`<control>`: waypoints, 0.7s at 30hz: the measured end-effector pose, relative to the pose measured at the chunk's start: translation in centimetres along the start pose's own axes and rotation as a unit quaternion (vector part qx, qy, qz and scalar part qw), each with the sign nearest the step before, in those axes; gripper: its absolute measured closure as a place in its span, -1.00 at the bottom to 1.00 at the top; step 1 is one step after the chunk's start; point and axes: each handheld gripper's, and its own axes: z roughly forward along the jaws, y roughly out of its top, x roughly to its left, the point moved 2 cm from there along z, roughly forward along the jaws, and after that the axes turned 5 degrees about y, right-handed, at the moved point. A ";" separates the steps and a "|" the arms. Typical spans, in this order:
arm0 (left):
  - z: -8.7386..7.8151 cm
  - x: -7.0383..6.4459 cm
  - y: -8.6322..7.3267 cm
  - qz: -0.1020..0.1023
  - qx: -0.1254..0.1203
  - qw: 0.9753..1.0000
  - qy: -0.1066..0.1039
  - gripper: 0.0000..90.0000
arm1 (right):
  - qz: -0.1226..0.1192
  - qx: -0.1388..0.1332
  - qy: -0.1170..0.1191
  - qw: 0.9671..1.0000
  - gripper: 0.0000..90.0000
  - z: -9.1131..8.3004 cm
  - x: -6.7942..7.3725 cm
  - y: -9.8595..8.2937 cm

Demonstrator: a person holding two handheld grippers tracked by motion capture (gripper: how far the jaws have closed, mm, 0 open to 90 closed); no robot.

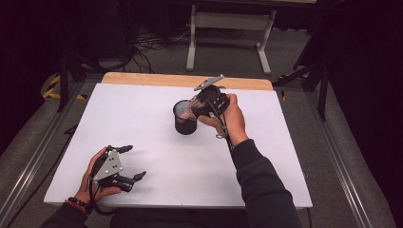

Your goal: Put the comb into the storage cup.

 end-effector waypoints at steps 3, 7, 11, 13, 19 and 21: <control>-0.1 0.0 0.0 -0.002 -0.002 1.000 0.001 -0.88 | -0.013 -0.018 -0.007 1.000 -0.13 -0.2 0.2 0.0; 0.0 0.1 0.0 -0.004 0.000 1.000 0.001 -0.88 | -0.039 -0.032 -0.024 0.998 -0.27 -0.4 0.4 -0.1; 0.0 0.0 0.0 -0.005 -0.001 1.000 0.000 -0.88 | -0.048 -0.054 -0.030 0.997 -0.35 -0.7 0.6 -0.4; 0.0 0.1 -0.1 -0.006 0.000 1.000 0.000 -0.88 | -0.051 -0.058 -0.035 0.996 -0.39 -0.8 0.5 -0.5; 0.0 0.0 -0.1 -0.006 0.001 1.000 0.000 -0.88 | -0.049 -0.078 -0.048 0.995 -0.47 -1.3 0.1 -1.2; 0.0 0.0 -0.1 -0.006 0.001 1.000 0.000 -0.88 | -0.047 -0.079 -0.049 0.995 -0.50 -1.4 0.0 -1.3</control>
